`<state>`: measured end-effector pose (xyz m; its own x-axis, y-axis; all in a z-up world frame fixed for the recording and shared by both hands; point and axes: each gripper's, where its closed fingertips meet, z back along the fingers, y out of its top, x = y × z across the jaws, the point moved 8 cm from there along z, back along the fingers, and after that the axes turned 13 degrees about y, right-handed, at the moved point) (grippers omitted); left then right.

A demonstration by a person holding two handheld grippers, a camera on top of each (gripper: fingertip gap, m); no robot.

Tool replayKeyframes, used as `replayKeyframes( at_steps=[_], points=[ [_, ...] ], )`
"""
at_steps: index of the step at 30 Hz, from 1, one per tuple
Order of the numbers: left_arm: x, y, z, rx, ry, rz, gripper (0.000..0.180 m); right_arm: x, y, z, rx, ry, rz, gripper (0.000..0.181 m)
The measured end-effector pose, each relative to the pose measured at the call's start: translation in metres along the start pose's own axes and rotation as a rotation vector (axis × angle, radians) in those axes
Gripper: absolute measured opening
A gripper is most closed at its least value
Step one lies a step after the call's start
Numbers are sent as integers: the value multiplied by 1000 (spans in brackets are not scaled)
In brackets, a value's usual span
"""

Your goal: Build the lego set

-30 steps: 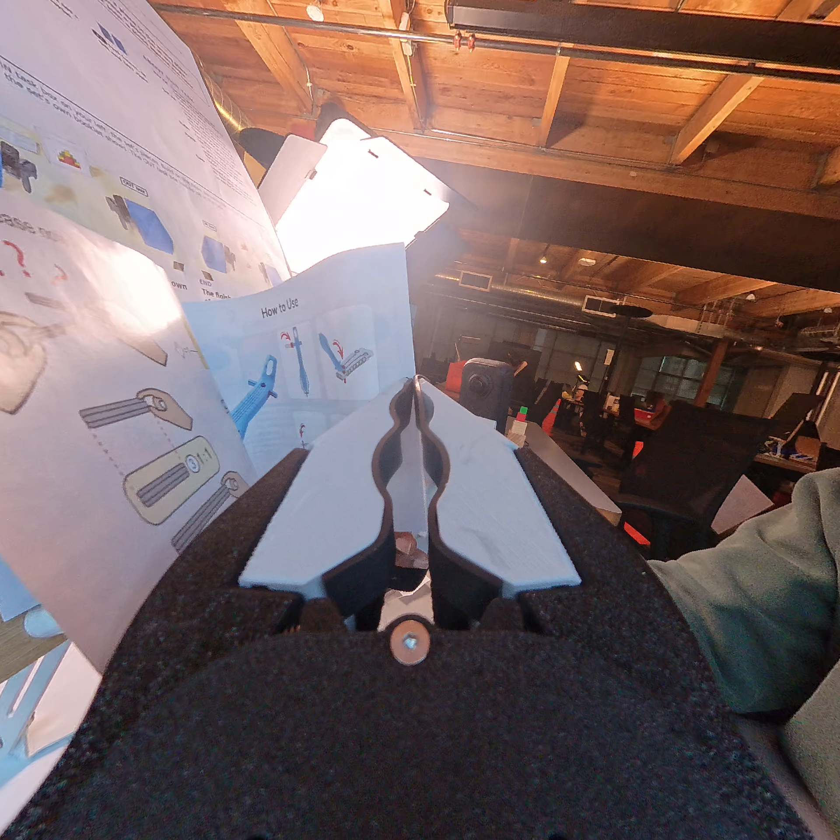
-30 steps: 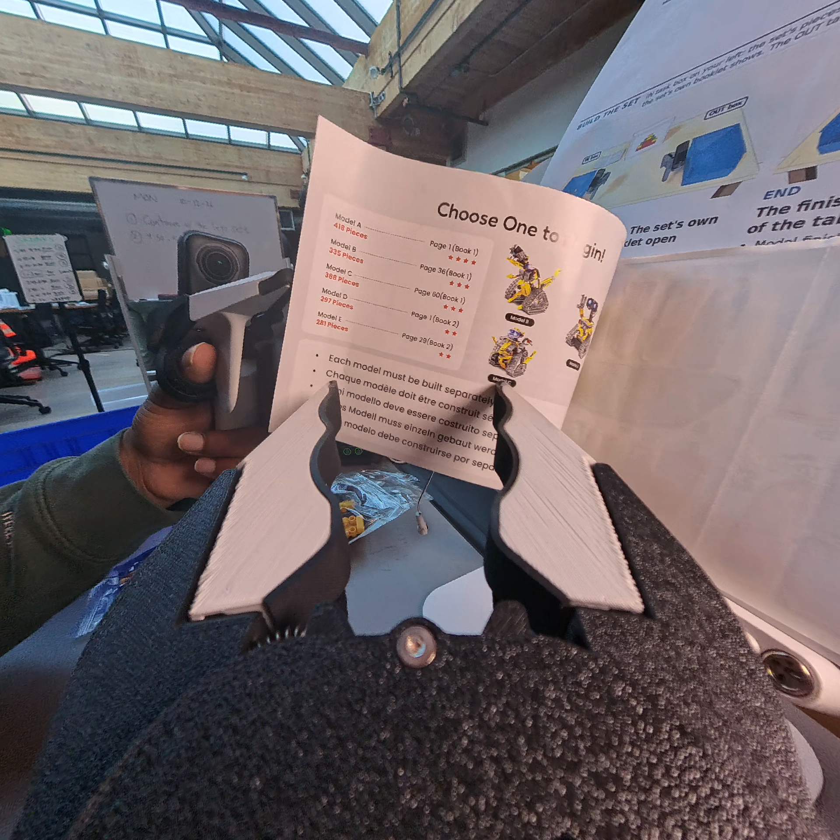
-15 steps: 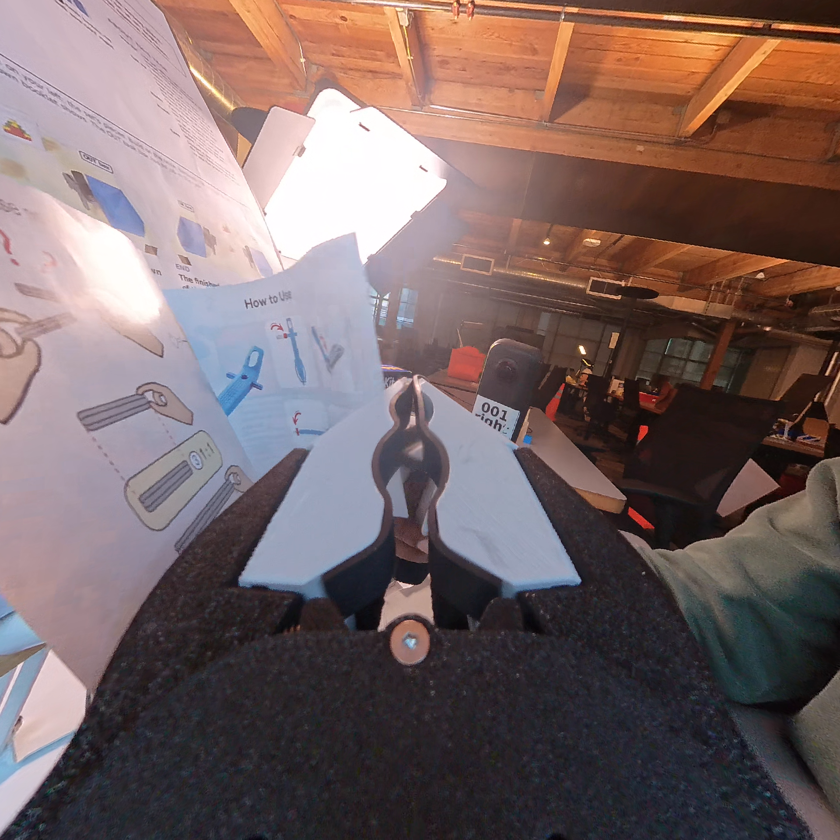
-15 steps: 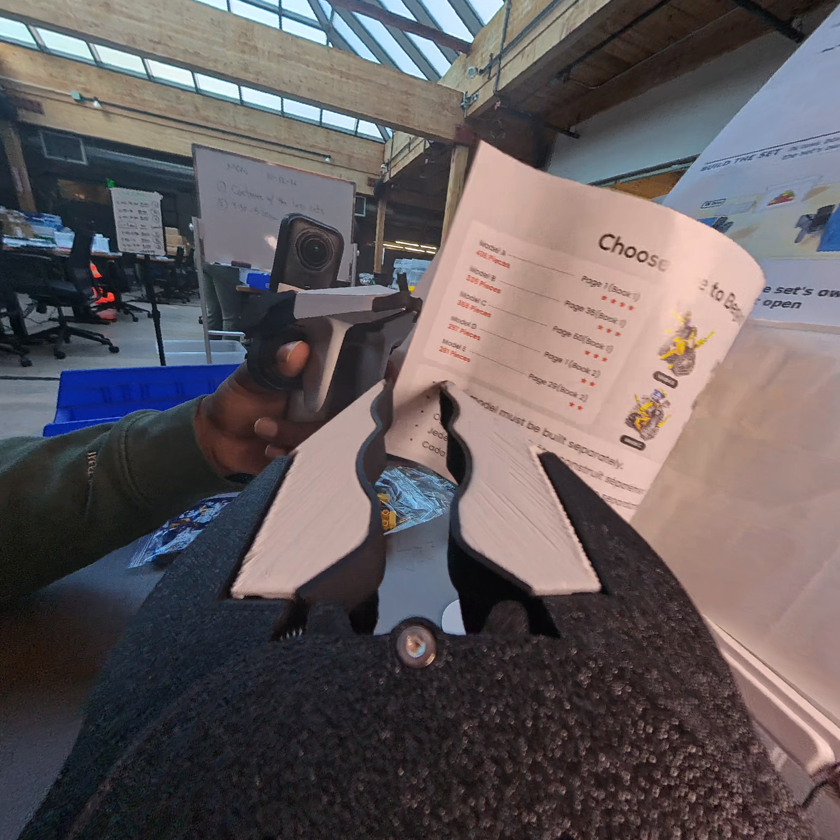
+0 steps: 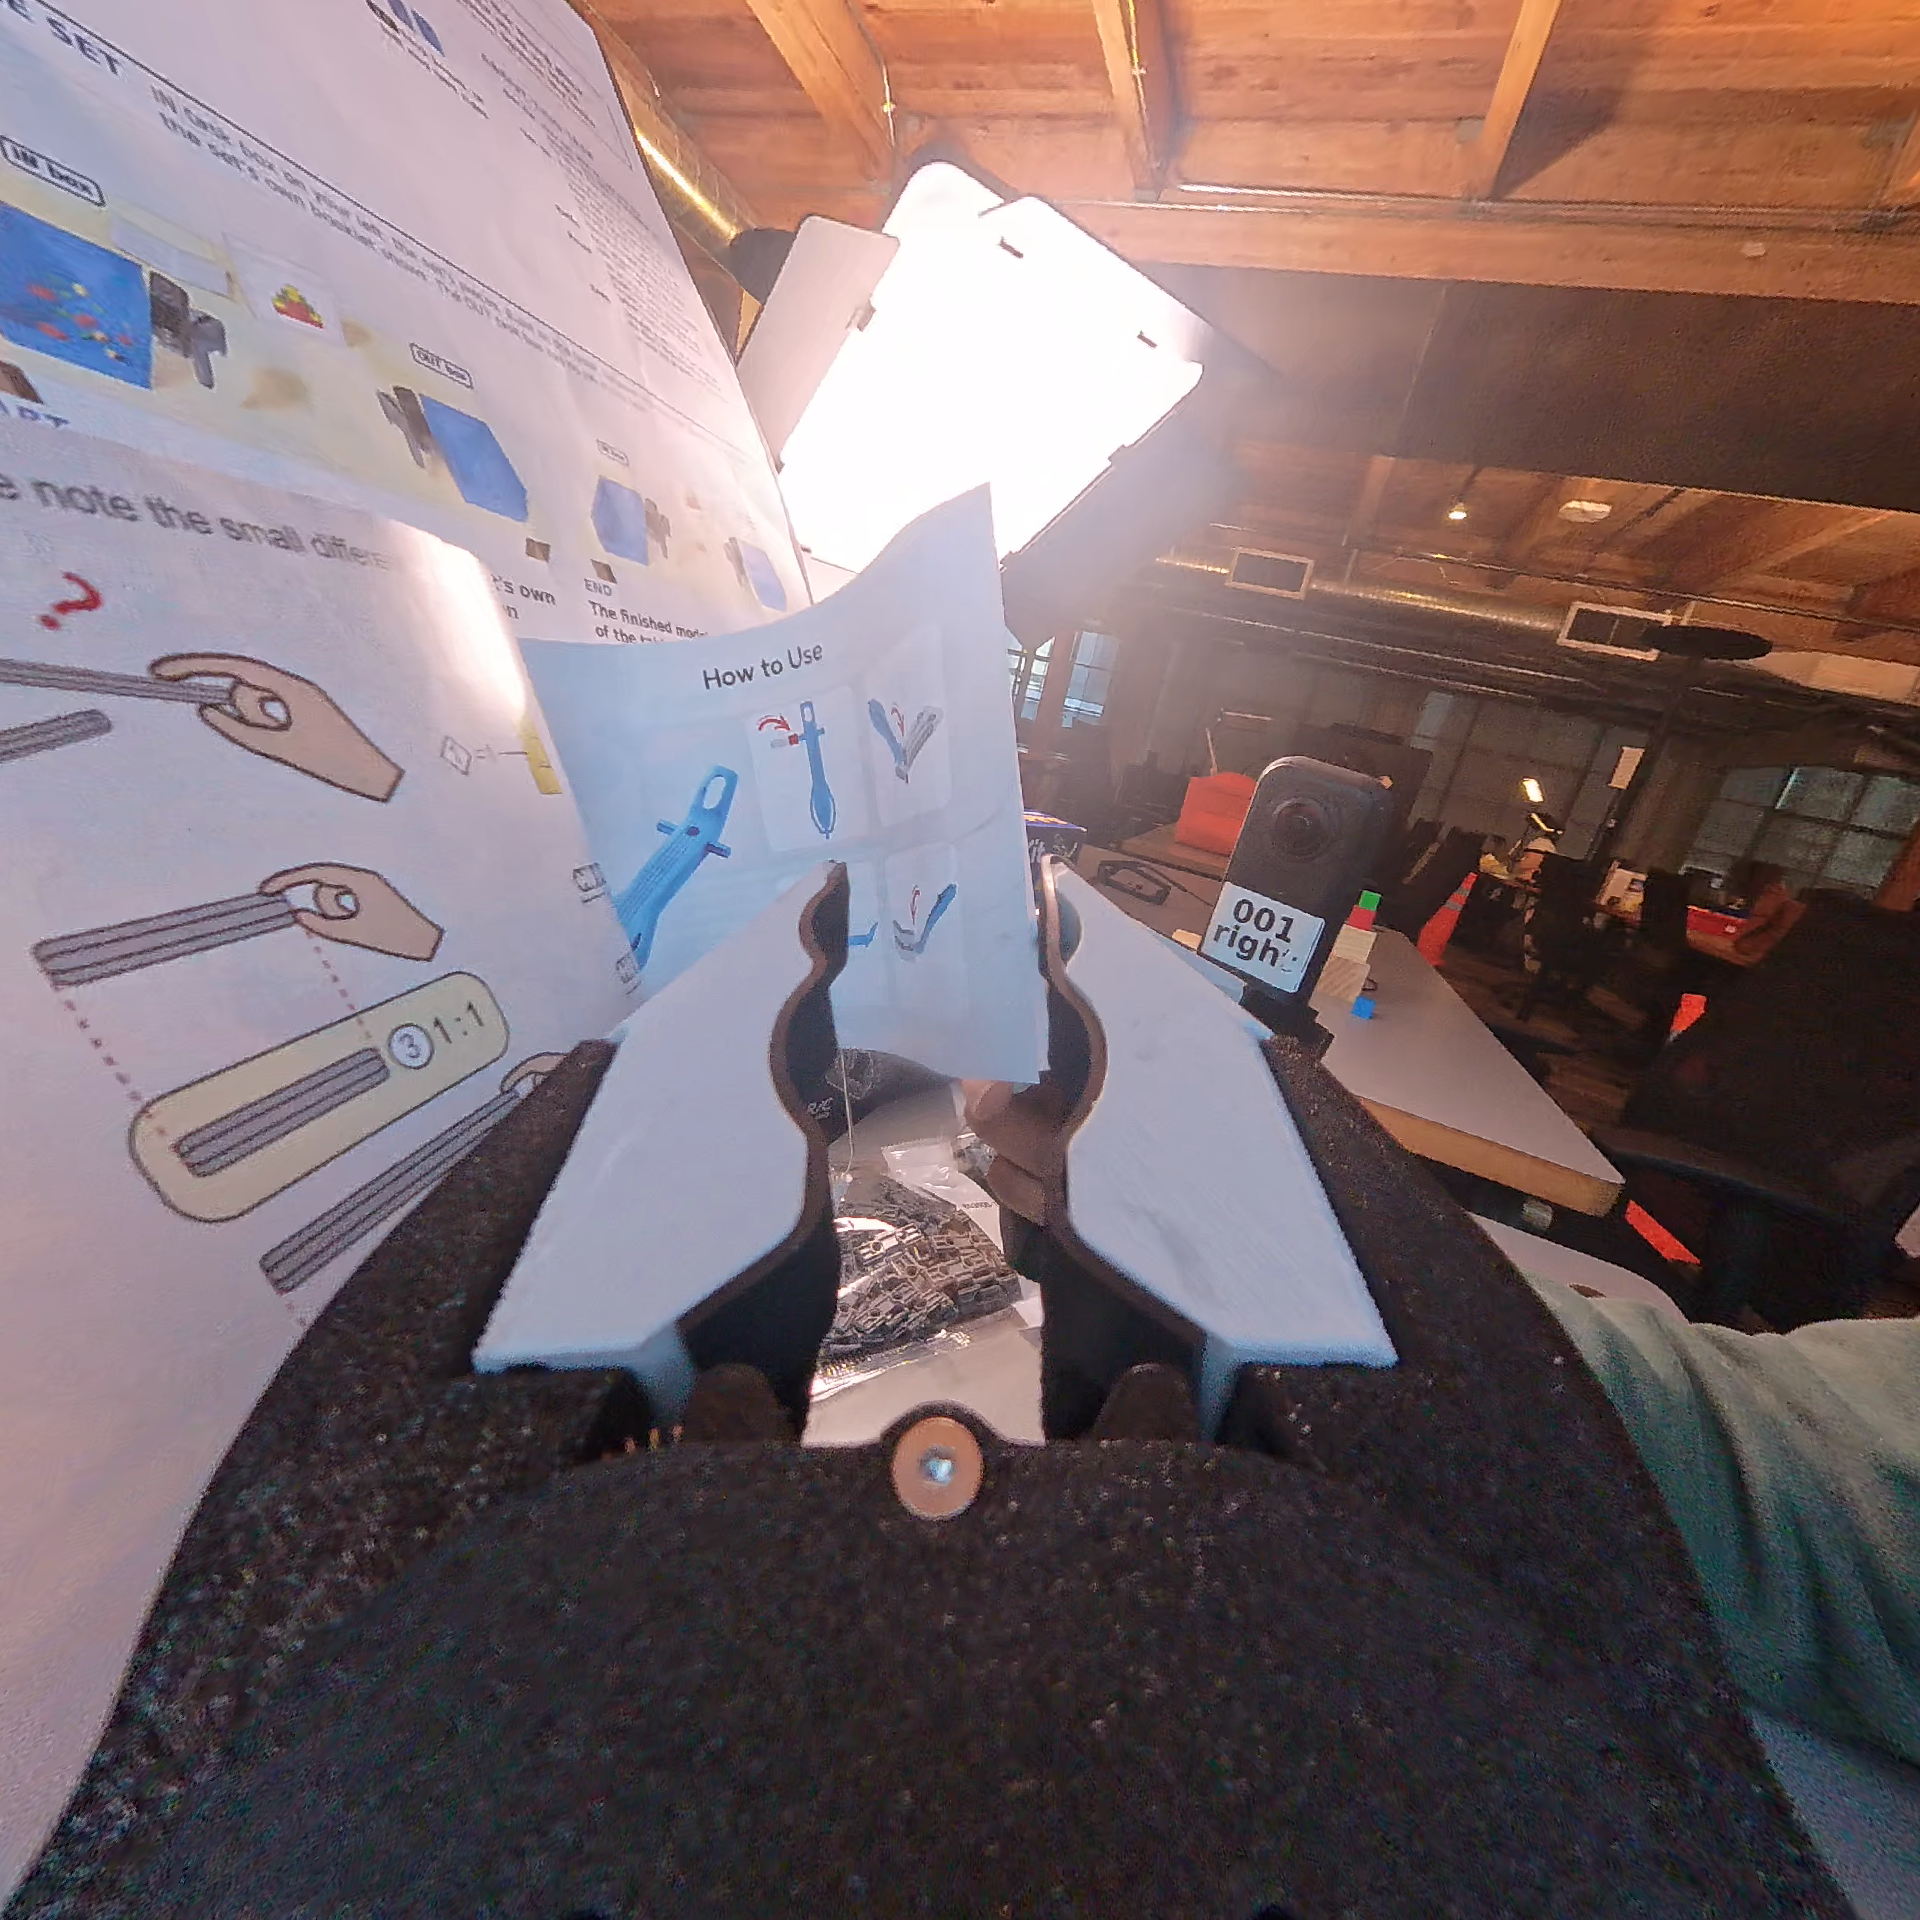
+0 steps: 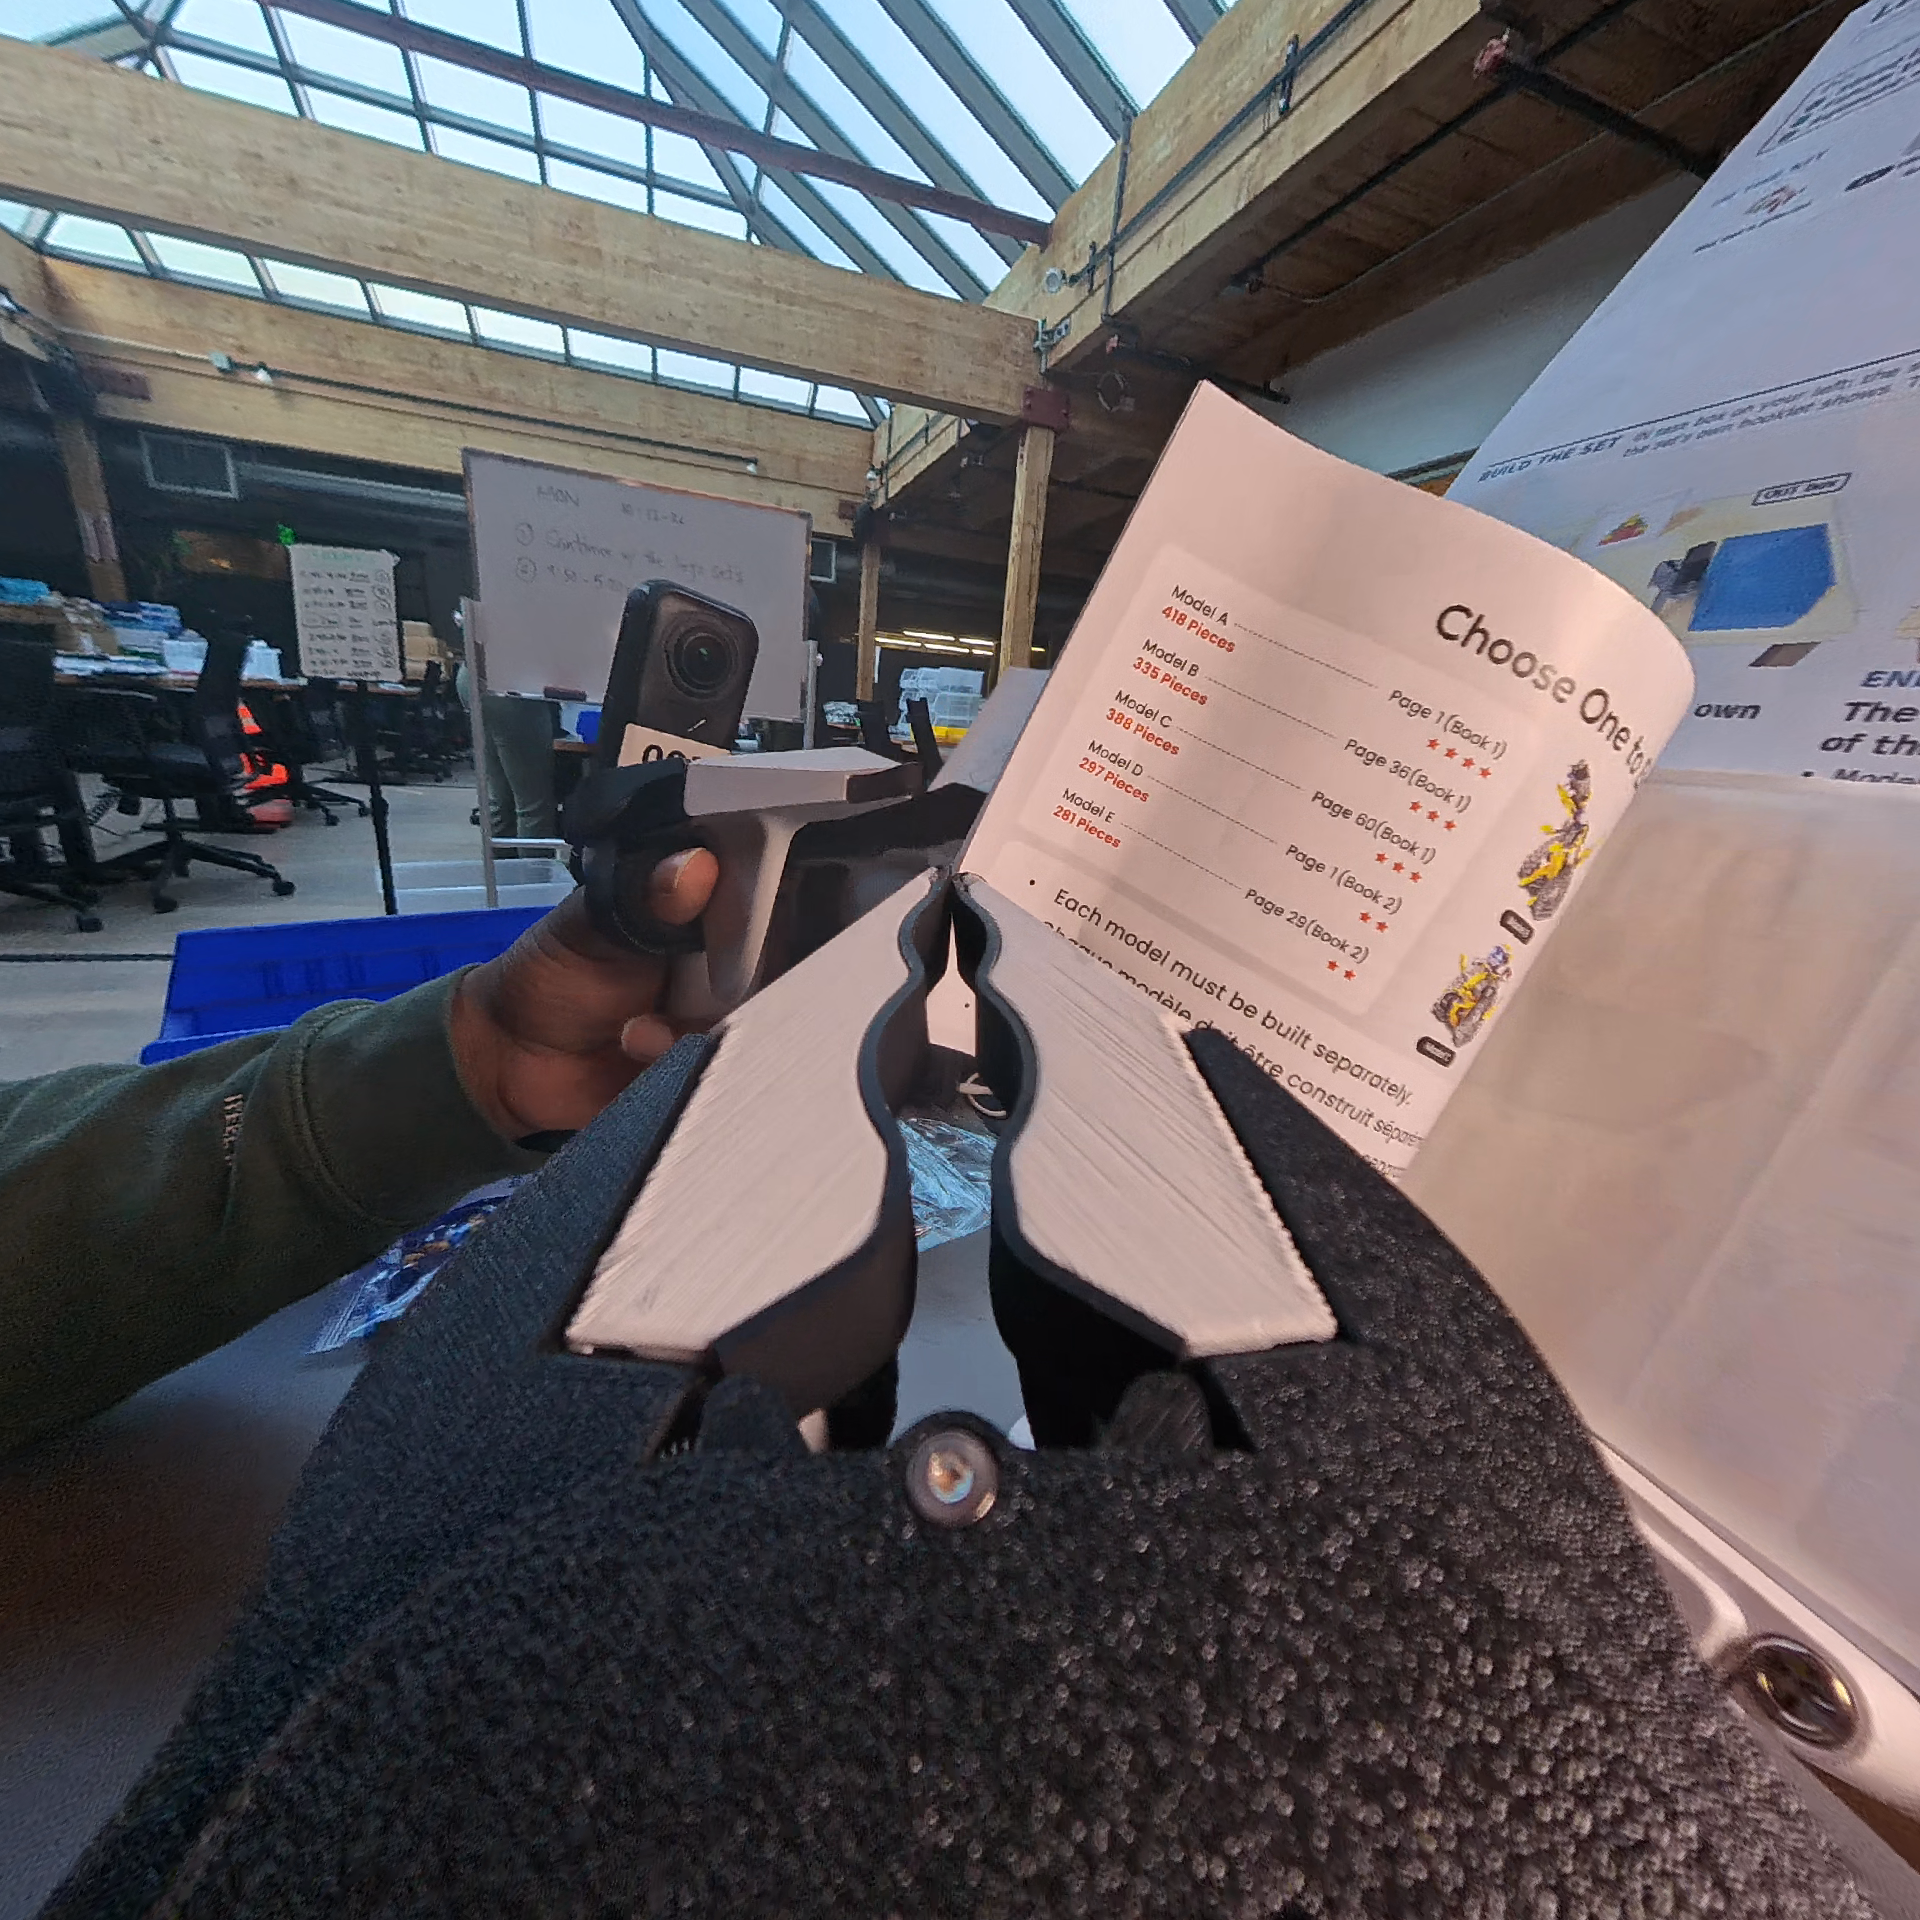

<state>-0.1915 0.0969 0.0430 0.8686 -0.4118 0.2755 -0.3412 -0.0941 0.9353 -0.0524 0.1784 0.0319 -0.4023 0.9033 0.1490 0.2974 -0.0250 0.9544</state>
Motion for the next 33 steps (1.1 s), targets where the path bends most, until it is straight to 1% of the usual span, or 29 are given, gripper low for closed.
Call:
replayKeyframes(
  at_steps=[2, 5, 9, 11, 14, 19, 21, 23, 26, 30, 33],
  points=[
    [3, -3, -3, -11, -19, 17, 40, -1, 1, 1, 17, 22, -17, 0],
    [7, -7, -7, -19, -67, 77, 42, -2, 1, 1, 42, 59, -43, 0],
    [8, -9, -8, -6, -149, 187, 38, -3, 2, 3, 75, 105, -82, 0],
    [7, -9, -8, 0, -159, 209, 35, -3, 2, 4, 87, 114, -96, 0],
    [7, -9, -8, -10, -152, 180, 35, -2, 2, 5, 98, 120, -109, 0],
    [14, -13, -11, -61, -121, 60, 38, -2, 1, 5, 103, 126, -117, 0],
    [16, -14, -12, -71, -109, 26, 33, -2, 1, 5, 101, 127, -118, 0],
    [16, -13, -11, -65, -105, 21, 23, -1, 1, 5, 97, 119, -116, 0],
    [14, -11, -10, -53, -104, 22, 16, -1, 1, 6, 105, 124, -122, 0],
    [12, -10, -8, -64, -68, -12, 0, 0, 1, 7, 105, 121, -123, 0],
    [8, -8, -7, -73, -14, -41, 0, 0, 2, 8, 106, 119, -125, 0]
  ],
)
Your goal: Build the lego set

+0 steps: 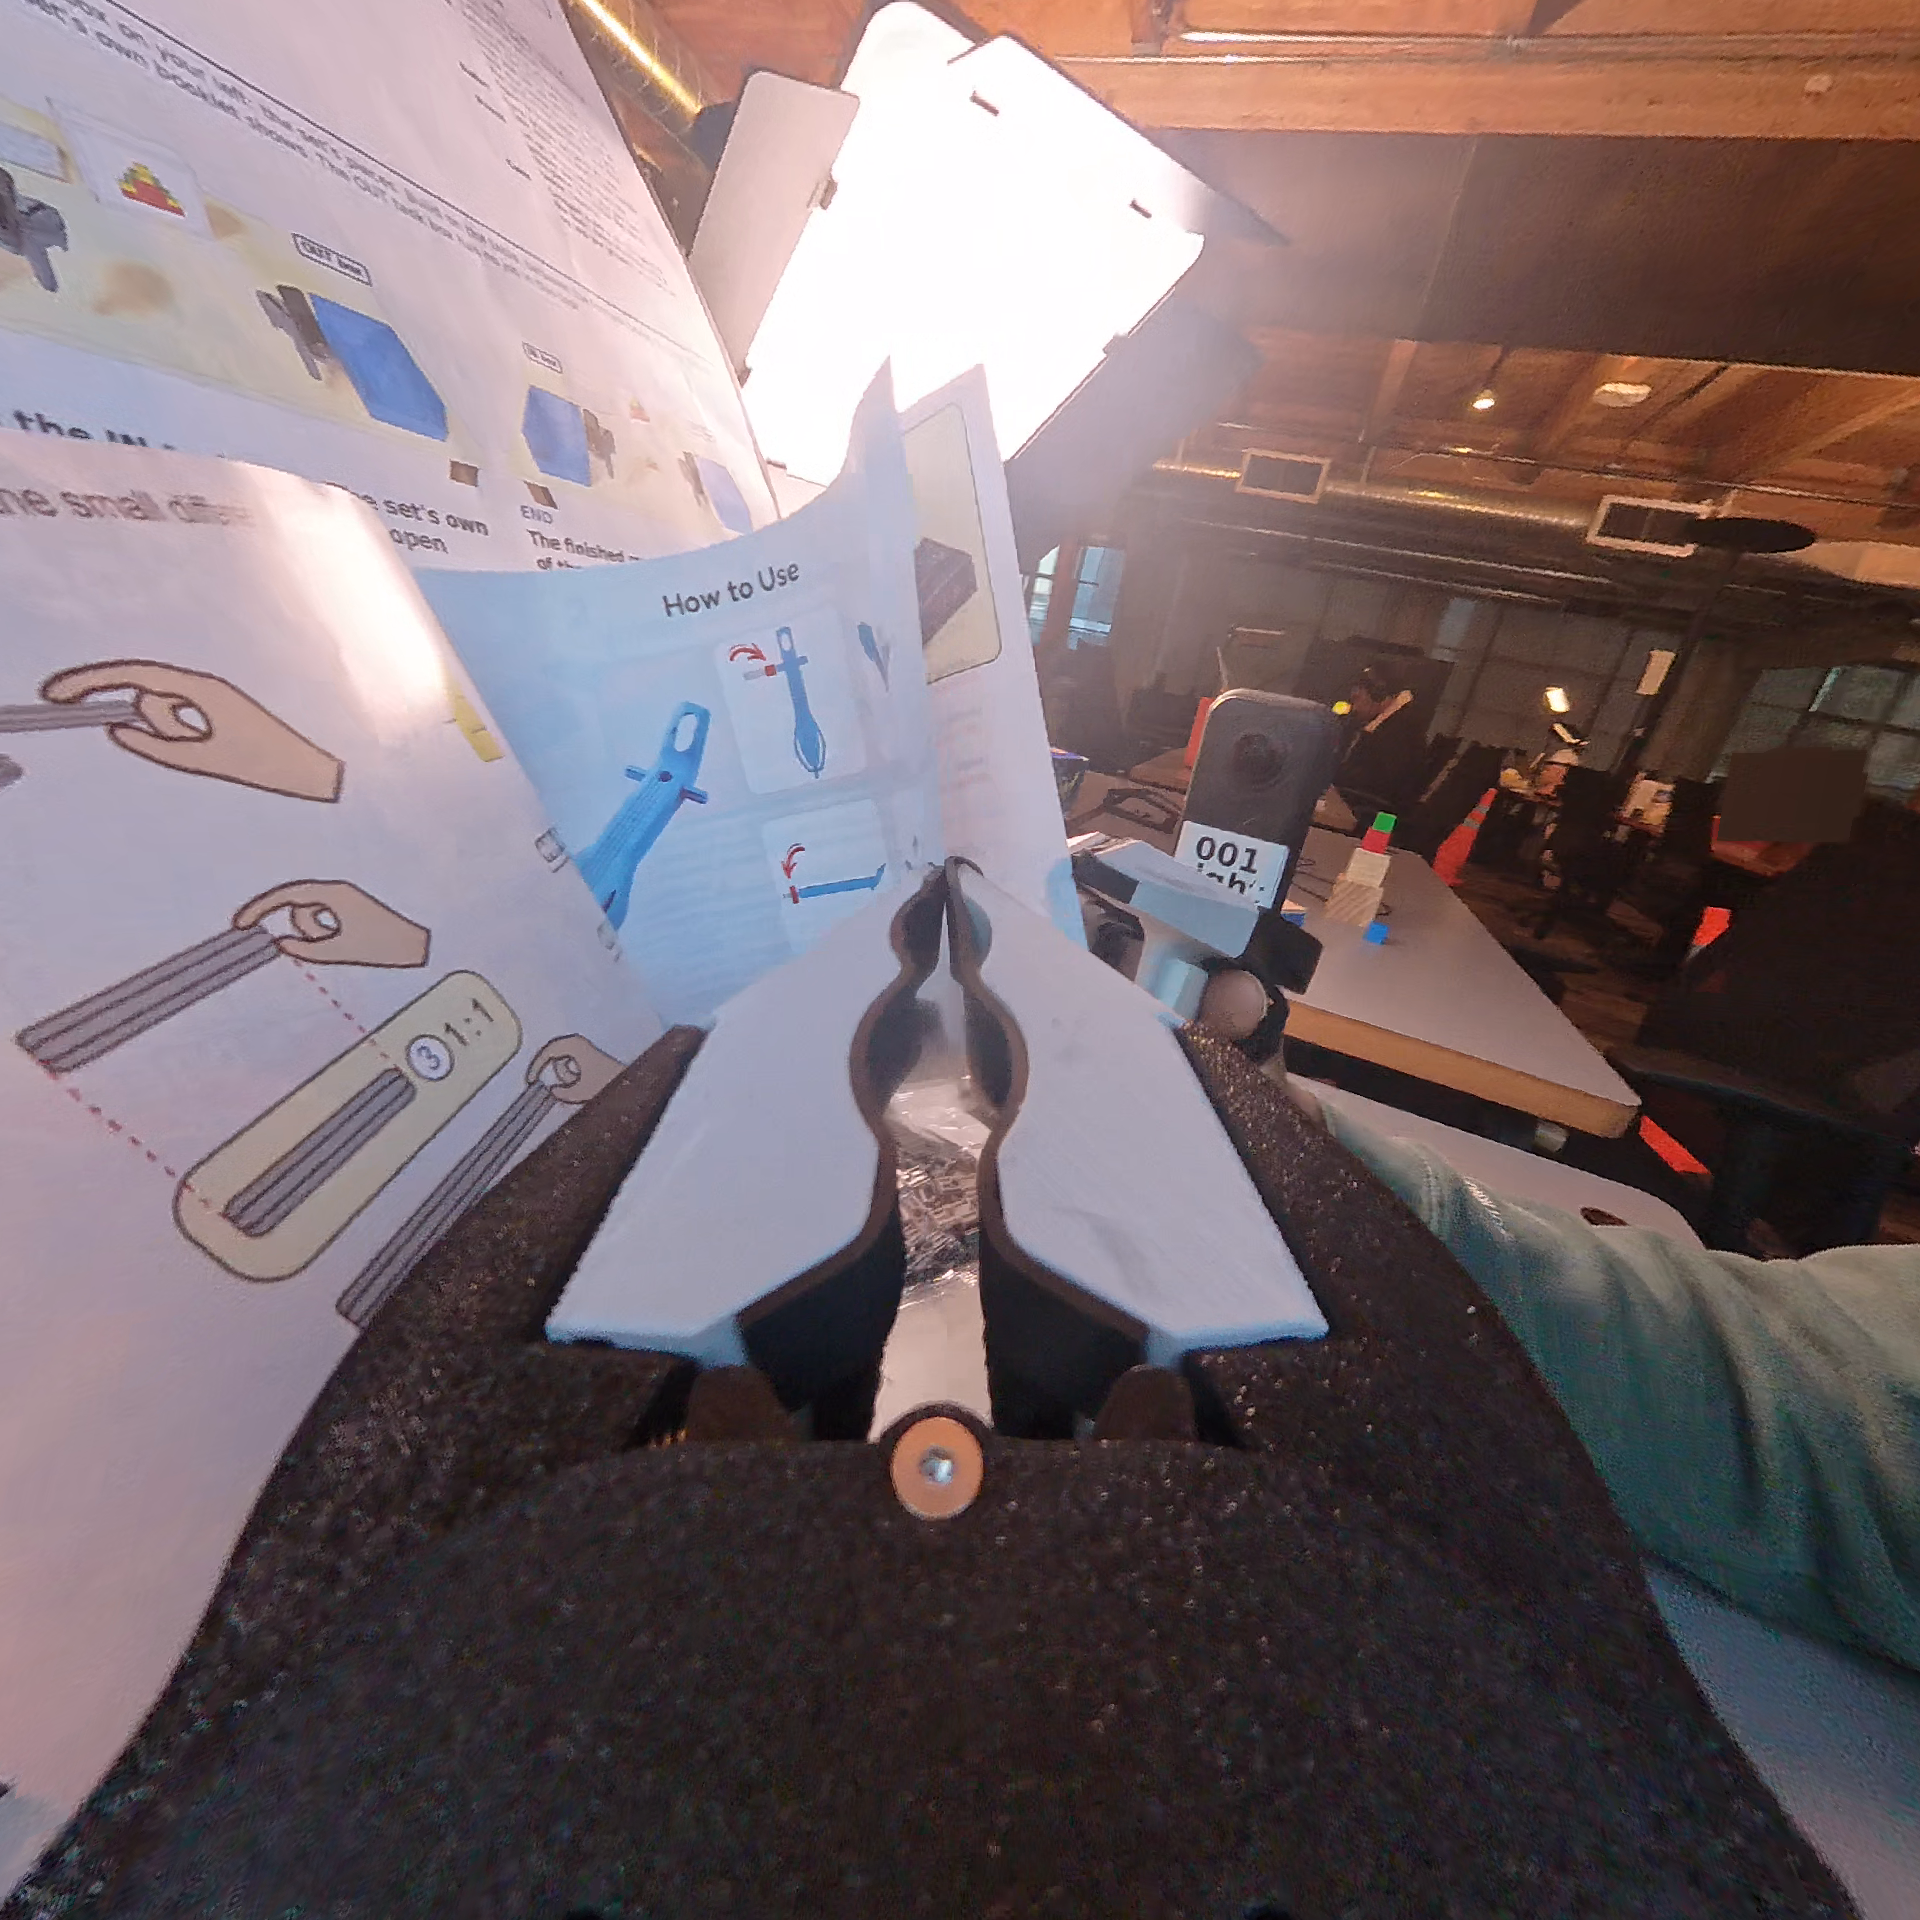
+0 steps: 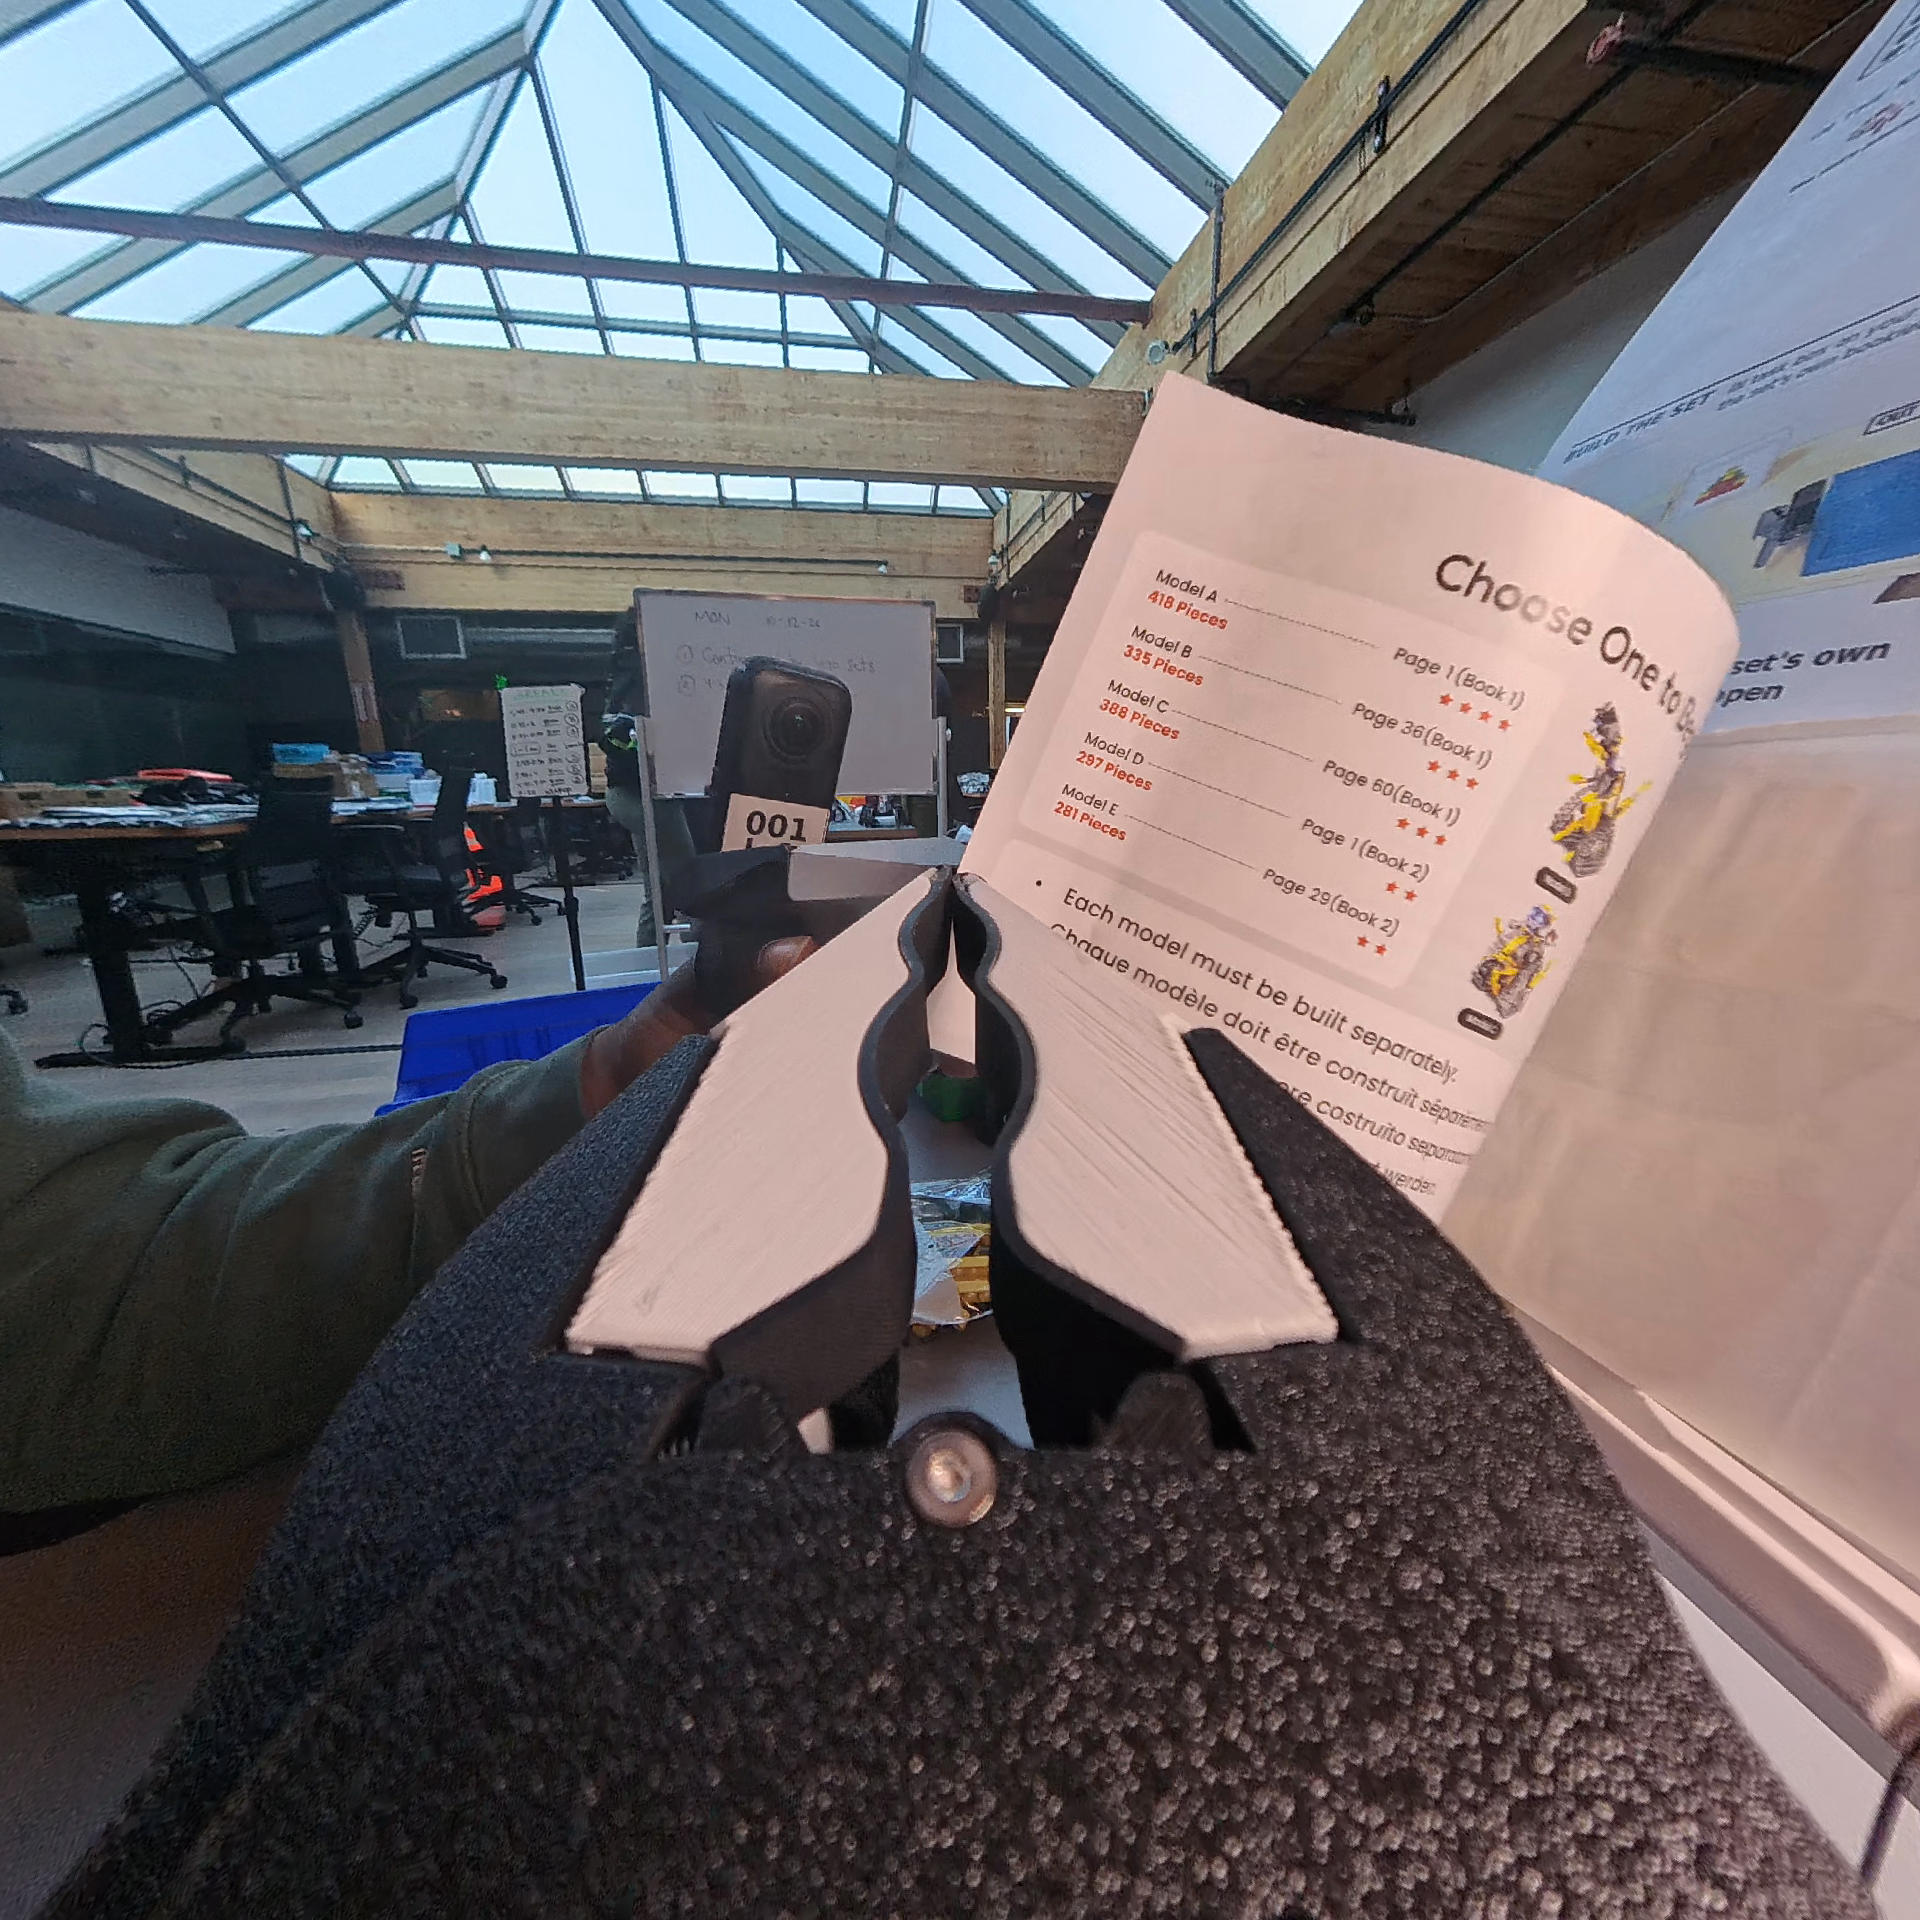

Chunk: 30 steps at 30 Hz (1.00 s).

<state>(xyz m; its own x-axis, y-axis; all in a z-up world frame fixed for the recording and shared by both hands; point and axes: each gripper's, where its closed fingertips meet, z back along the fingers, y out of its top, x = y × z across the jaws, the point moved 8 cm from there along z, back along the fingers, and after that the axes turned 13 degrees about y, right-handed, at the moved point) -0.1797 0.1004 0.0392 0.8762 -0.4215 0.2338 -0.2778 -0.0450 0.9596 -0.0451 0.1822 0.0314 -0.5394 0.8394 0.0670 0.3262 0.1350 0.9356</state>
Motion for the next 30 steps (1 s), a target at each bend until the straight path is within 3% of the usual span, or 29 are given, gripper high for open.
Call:
replayKeyframes(
  at_steps=[11, 14, 20, 23, 27, 30],
  points=[
    [-29, 13, 21, -68, 303, -140, 0, 9, 18, 32, -42, -134, 53, 0],
    [-40, 17, 31, -80, 381, -146, 0, 21, 24, 55, -156, -308, 75, 0],
    [-67, 17, 52, -104, 553, -153, 0, 48, 34, 105, -307, -871, 13, 0],
    [-80, 15, 61, -105, 620, -147, 0, 46, 48, 111, -311, -1058, 145, 21],
    [-93, 11, 68, -109, 680, -155, 0, 26, 67, 79, -286, -1062, 394, 30],
    [-98, 12, 73, -100, 709, -163, 0, 19, 54, 37, -322, -930, 410, 31]
  ],
)
